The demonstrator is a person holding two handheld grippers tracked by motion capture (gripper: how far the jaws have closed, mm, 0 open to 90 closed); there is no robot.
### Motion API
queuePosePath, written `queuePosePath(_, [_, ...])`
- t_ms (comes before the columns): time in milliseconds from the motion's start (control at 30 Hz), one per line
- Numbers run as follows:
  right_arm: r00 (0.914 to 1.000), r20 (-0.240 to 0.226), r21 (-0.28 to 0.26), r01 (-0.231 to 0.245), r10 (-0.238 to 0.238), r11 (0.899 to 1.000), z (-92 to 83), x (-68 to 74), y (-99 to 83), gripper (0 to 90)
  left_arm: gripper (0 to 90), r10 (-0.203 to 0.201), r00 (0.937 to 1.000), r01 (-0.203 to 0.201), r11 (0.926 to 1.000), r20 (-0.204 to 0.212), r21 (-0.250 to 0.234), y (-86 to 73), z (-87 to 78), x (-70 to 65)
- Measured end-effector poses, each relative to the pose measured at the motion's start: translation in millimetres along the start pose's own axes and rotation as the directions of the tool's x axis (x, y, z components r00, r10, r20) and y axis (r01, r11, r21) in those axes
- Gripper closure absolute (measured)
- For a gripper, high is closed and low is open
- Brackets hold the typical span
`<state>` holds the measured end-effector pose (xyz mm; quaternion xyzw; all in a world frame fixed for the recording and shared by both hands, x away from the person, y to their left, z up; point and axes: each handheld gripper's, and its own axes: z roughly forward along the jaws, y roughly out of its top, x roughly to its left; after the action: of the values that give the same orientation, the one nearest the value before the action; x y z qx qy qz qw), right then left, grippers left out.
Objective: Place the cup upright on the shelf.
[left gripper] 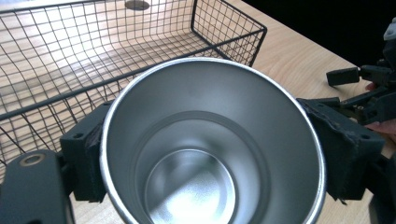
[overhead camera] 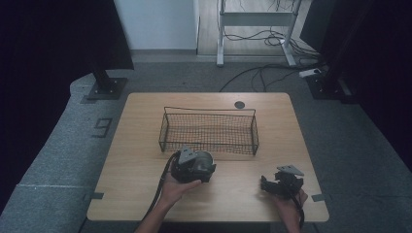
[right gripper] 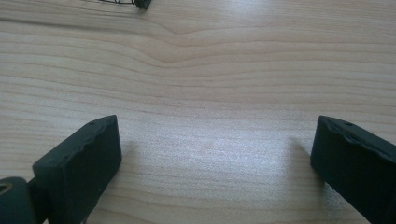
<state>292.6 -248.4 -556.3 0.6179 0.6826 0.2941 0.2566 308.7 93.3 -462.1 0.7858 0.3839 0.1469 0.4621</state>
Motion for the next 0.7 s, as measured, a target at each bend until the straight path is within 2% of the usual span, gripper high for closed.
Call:
queuePosePath(200, [1.0000,0.000,0.000,0.000,0.000,1.000,0.0,0.0,0.0,1.7,14.5,0.002,1.0000,-0.002,1.0000,-0.004,-0.002,3.6,-1.8,2.1])
queuePosePath(700, [1.0000,0.001,0.000,-0.001,0.001,1.000,-0.1,0.0,0.0,1.8,14.5,-0.022,0.9997,0.022,0.9997,-0.011,-0.008,8.7,-4.2,11.8])
